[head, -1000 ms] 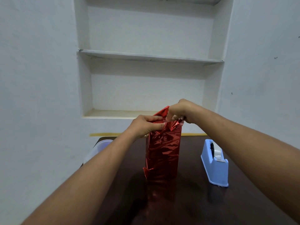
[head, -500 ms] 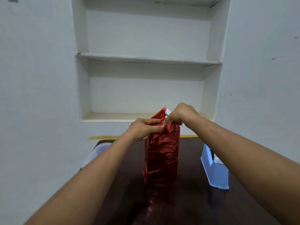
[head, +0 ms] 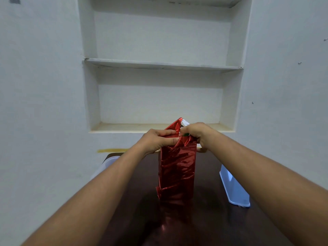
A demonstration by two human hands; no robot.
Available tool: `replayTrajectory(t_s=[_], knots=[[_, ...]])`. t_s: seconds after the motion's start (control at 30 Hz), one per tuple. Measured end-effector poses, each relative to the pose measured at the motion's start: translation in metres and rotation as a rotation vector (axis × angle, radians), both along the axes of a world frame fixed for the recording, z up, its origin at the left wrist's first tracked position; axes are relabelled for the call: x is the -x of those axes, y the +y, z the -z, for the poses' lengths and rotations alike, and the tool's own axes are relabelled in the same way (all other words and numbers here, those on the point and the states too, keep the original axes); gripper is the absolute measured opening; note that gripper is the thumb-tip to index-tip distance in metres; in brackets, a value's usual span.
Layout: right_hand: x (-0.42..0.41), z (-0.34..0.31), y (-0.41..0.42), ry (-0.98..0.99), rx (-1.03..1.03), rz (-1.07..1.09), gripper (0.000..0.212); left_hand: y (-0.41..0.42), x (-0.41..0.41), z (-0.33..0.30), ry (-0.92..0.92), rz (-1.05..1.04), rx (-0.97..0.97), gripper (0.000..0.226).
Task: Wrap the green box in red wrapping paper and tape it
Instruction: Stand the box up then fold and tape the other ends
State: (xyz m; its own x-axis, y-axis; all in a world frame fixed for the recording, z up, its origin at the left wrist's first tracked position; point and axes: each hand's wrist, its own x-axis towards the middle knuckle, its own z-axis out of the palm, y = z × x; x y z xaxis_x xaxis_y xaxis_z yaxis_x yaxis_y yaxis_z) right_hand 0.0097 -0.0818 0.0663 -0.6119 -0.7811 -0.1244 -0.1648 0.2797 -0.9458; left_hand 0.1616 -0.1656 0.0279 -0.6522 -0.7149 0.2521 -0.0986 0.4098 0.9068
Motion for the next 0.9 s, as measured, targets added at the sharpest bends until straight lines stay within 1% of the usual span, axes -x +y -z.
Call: replayTrajectory(t_s=[0.1, 0.2, 0.27, 0.4, 0.53, 0.63, 0.7, 0.73, 0.8, 0.87, 0.9], knots=[[-0.002, 0.0, 0.002, 0.018, -0.005, 0.011, 0.023, 0.006, -0.002, -0.003, 0.002, 0.006, 0.005, 0.045], [0.001, -0.004, 0.004, -0.038, -0.047, -0.049, 0.02, 0.01, -0.005, -0.005, -0.008, 0.028, 0.005, 0.047], [0.002, -0.005, 0.005, -0.066, -0.03, -0.056, 0.018, 0.011, -0.005, -0.005, -0.011, 0.02, 0.017, 0.047], [0.0, 0.005, -0.001, -0.05, 0.037, 0.0, 0.017, 0.01, -0.005, -0.004, -0.058, -0.012, 0.029, 0.046], [0.008, 0.004, 0.008, -0.162, 0.105, -0.104, 0.027, 0.009, -0.008, -0.004, -0.079, -0.012, 0.028, 0.036], [0.027, 0.006, 0.021, -0.333, 0.287, -0.172, 0.043, 0.01, -0.009, -0.004, -0.057, -0.006, 0.054, 0.031], [0.041, 0.017, 0.027, -0.384, 0.369, -0.246, 0.05, 0.012, -0.008, -0.006, -0.029, -0.058, 0.109, 0.037], [0.047, 0.025, 0.031, -0.39, 0.395, -0.308, 0.053, 0.014, -0.007, -0.007, -0.002, -0.088, 0.143, 0.041], [0.057, 0.039, 0.035, -0.364, 0.409, -0.456, 0.07, 0.018, -0.006, -0.013, 0.072, -0.084, 0.199, 0.049], [0.059, 0.048, 0.036, -0.272, 0.379, -0.562, 0.082, 0.02, -0.005, -0.017, 0.129, -0.049, 0.268, 0.054], [0.058, 0.052, 0.035, -0.221, 0.365, -0.574, 0.082, 0.02, -0.005, -0.019, 0.126, -0.038, 0.3, 0.051]])
